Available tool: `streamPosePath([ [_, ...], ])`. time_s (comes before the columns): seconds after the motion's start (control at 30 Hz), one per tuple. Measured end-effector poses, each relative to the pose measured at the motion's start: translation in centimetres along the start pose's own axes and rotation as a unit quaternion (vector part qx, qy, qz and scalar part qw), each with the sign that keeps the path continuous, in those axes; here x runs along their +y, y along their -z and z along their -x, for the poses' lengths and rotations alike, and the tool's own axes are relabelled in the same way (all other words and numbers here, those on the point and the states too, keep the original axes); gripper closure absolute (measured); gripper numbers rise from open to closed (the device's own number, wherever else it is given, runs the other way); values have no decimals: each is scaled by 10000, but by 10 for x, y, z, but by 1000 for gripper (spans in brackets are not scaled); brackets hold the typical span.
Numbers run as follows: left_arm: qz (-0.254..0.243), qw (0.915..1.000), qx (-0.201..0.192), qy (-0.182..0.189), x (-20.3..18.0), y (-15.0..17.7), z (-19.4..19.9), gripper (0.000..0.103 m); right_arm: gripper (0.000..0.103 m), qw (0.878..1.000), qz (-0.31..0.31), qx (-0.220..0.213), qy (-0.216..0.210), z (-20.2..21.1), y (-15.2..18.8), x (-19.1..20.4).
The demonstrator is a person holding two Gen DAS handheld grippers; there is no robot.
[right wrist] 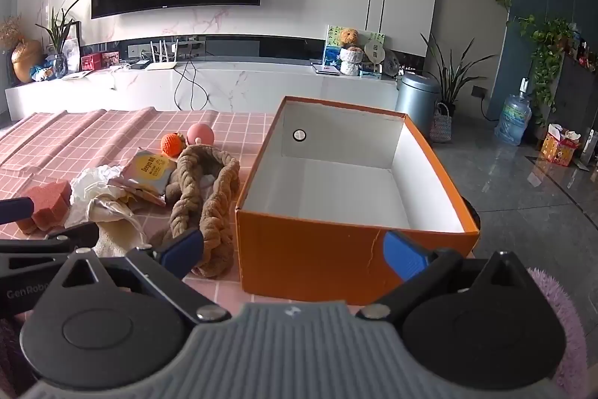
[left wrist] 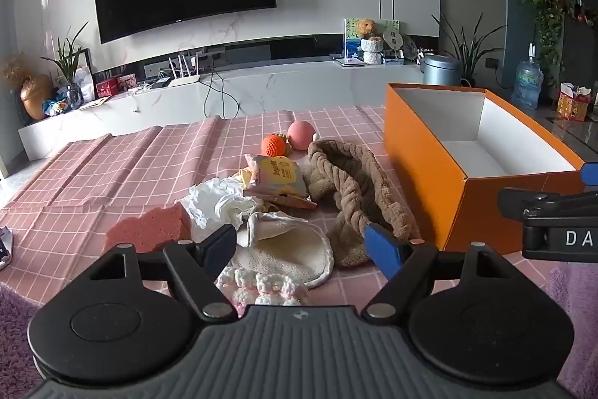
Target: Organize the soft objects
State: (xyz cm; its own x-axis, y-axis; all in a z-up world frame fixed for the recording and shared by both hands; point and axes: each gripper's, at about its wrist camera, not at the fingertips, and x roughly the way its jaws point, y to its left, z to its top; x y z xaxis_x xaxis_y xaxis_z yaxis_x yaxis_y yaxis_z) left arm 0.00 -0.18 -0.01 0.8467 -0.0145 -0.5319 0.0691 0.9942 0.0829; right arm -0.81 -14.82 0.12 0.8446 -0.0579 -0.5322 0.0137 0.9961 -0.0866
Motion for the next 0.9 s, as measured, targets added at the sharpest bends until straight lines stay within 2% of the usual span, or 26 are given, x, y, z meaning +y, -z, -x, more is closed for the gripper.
streamPosePath([
  [0.33,-33,9997,235,-112,0,3,-3,11,2,10000,-87,-6,-27,3,1,-1],
  [0.9,-43,9995,270,-136,2,4,-2,11,2,9999,-163,34,-14,3,3,-2],
])
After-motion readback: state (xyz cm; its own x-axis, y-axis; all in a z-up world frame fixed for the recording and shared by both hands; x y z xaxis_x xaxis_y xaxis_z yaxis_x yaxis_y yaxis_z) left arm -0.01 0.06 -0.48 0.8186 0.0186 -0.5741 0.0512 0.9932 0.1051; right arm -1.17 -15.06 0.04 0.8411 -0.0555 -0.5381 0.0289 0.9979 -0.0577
